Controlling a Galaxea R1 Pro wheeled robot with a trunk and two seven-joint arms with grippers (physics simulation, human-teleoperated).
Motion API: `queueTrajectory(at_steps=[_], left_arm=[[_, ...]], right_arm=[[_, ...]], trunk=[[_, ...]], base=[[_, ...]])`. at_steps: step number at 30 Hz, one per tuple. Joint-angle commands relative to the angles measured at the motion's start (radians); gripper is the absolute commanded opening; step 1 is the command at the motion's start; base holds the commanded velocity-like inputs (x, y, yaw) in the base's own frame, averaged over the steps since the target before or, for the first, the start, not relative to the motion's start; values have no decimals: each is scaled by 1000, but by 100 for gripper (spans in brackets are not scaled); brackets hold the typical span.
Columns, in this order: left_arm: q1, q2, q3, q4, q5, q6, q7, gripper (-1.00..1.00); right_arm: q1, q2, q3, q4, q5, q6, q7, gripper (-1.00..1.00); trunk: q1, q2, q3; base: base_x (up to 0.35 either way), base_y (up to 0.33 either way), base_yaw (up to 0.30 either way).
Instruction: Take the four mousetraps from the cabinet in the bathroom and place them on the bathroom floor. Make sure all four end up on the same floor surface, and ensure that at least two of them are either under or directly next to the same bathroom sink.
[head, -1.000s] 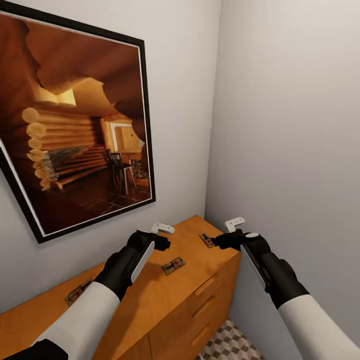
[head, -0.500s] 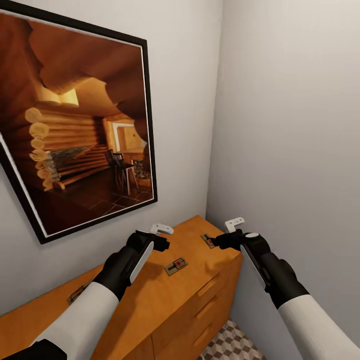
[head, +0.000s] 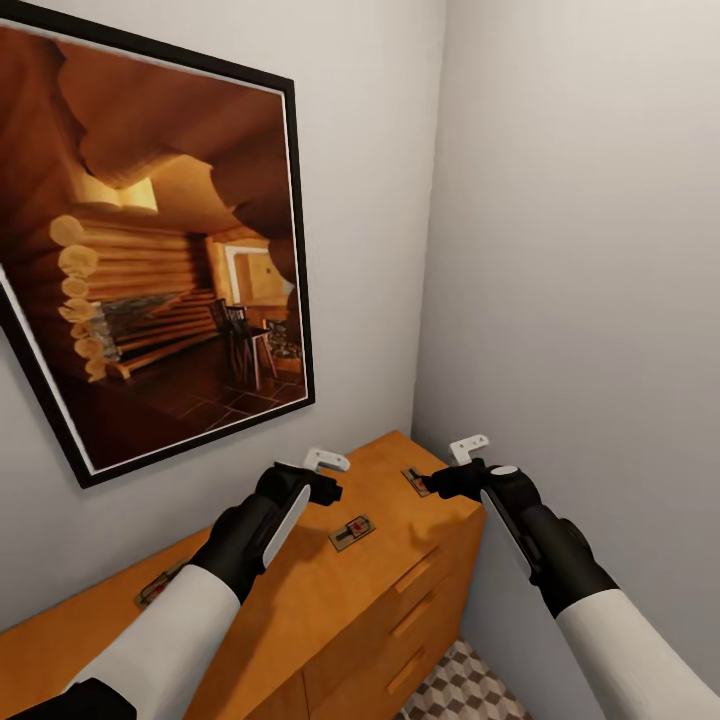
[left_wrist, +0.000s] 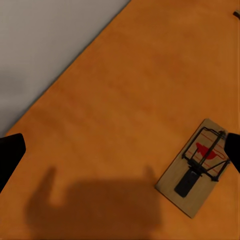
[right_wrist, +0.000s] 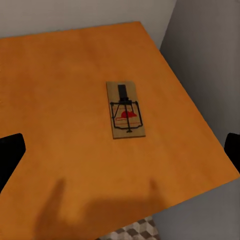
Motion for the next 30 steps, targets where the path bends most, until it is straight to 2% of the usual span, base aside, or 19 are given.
queueTrajectory(at_steps=[1, 5, 10, 14, 30], left_arm=[[-1, 0, -4, 0, 10, 4, 9, 100], [0, 0, -18, 2, 11, 4, 9, 100], [0, 0, -61, 4, 12, 4, 8, 100], [0, 0, -80, 4, 12, 5, 8, 100], [0, 4, -93, 6, 12, 5, -35, 100]], right_arm=[[-1, -1, 2, -1, -4, 5, -1, 100], [-1, -1, 1, -1, -4, 5, -1, 100], [-1, -1, 1, -1, -4, 5, -3, 100], [-1, -1, 0, -1, -4, 5, -4, 100], [-1, -1, 0, -1, -3, 5, -7, 100]], trunk=[[1, -2, -2], [1, -2, -2], [1, -2, -2], [1, -2, -2], [1, -2, -2]], base=[[0, 0, 0], [0, 0, 0], [-1, -1, 0], [-73, -64, 0], [-107, -96, 0]])
